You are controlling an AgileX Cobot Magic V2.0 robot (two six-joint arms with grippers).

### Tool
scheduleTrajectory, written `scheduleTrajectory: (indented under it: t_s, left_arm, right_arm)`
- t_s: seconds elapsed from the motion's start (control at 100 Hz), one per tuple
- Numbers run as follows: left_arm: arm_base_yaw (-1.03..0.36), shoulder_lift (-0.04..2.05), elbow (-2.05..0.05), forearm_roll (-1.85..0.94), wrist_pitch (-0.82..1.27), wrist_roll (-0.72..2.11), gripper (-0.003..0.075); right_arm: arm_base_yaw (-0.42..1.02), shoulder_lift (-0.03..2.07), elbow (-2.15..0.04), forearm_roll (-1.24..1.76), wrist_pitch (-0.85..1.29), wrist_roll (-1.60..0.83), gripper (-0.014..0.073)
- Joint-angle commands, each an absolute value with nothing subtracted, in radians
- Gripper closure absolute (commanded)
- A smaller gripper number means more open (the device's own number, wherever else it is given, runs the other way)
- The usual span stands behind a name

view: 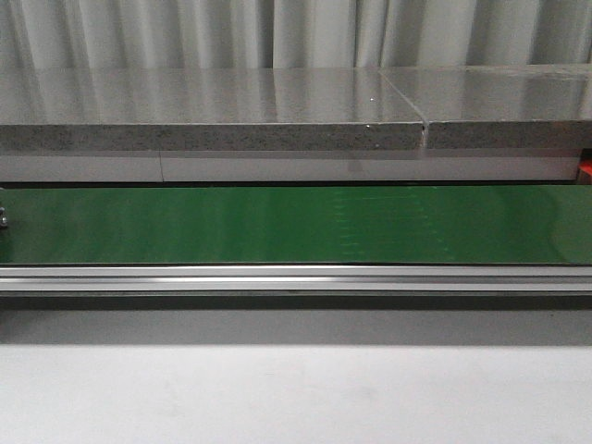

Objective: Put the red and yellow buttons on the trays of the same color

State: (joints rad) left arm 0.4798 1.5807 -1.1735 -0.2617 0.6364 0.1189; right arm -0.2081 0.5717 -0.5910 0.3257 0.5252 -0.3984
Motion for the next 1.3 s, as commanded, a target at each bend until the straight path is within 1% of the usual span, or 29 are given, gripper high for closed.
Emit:
scheduleTrajectory:
  t_s: [0.0,0.27,0.59,1.04,1.08,1.15,1.29]
  left_arm:
    - [0.484,1.600,-1.210,-0.278,0.550,0.108,0.0152]
    - [0.490,1.742,-1.292,-0.264,0.552,0.108,0.0153]
    - [0.490,1.834,-1.393,-0.246,0.558,0.108,0.0153]
    - [0.490,1.936,-1.411,-0.222,0.538,0.108,0.0158]
    - [0.490,1.939,-1.411,-0.222,0.534,0.108,0.0171]
    - [0.490,1.939,-1.411,-0.214,0.526,0.108,0.0234]
    - [0.490,1.939,-1.413,-0.209,0.522,0.108,0.0433]
  right_arm:
    - [-0.210,0.571,-0.618,0.332,0.459,-0.405,0.0662]
    - [-0.210,0.571,-0.618,0.332,0.459,-0.405,0.0662]
    - [-0.210,0.571,-0.618,0.332,0.459,-0.405,0.0662]
    - [-0.210,0.571,-0.618,0.332,0.459,-0.405,0.0662]
    - [-0.210,0.571,-0.618,0.332,0.459,-0.405,0.0662]
    - [-0.210,0.571,-0.618,0.332,0.459,-0.405,0.0662]
    - [-0.210,0.571,-0.618,0.332,0.459,-0.405,0.0662]
